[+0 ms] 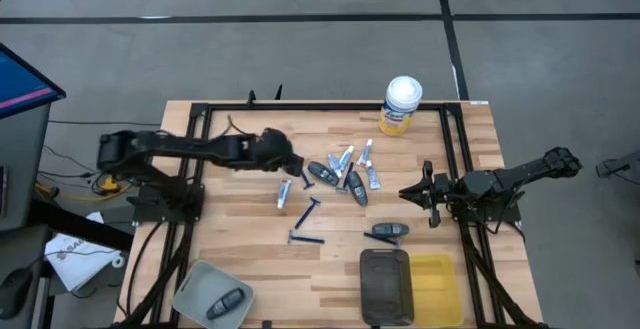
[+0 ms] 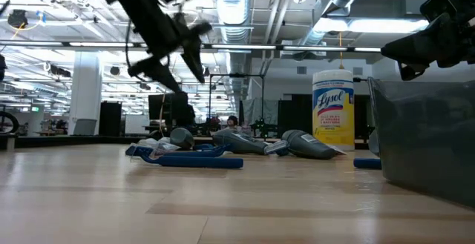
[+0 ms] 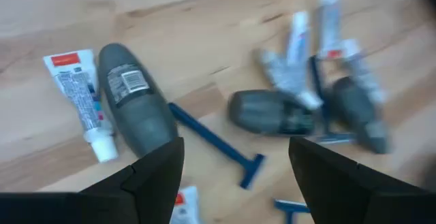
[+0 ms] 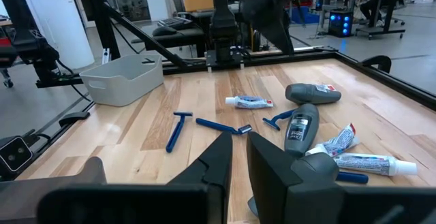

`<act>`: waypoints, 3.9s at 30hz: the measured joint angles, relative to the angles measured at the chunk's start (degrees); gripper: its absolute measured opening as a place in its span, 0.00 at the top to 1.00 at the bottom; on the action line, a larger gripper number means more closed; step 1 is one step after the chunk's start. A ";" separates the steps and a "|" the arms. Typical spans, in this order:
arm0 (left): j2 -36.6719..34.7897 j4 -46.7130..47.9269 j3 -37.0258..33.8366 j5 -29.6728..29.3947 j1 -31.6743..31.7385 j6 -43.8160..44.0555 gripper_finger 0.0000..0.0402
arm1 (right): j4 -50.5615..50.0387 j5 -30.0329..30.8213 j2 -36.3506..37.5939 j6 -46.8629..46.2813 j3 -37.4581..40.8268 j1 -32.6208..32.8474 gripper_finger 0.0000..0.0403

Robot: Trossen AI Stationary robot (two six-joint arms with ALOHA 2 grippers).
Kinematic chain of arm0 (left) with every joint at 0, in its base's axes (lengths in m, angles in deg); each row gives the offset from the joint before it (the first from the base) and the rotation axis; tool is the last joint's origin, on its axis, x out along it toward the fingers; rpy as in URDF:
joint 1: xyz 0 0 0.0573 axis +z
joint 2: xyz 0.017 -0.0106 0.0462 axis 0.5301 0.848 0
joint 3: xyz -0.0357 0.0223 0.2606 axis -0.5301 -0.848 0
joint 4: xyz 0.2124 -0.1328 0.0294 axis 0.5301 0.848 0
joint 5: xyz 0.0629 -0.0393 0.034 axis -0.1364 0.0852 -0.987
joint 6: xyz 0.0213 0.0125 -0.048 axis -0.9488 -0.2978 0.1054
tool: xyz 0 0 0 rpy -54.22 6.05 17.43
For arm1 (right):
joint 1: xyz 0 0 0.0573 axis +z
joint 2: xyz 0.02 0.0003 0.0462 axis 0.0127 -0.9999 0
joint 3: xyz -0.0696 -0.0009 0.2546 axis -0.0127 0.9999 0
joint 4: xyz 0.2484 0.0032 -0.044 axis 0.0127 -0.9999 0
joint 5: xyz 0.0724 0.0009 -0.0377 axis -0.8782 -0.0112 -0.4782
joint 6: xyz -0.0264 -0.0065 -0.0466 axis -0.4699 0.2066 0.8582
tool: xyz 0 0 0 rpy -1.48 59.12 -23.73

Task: Pick & Place Travel size toiletries
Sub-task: Put the deodorant into the gray bin

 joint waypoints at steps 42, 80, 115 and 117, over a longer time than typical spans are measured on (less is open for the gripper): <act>20.42 2.46 4.47 -9.48 3.82 2.22 0.35 | -0.04 0.00 -0.01 0.00 0.00 0.00 0.90; 11.87 1.59 4.36 -8.09 3.99 -0.58 0.49 | -0.05 0.00 -0.02 0.00 0.00 0.00 0.90; -13.57 18.22 2.70 13.56 -59.05 24.19 0.48 | 0.11 0.00 -0.02 0.00 0.00 0.00 0.90; -12.54 18.15 2.70 13.71 -62.50 27.06 0.48 | 0.11 0.00 -0.02 0.00 0.01 0.00 0.90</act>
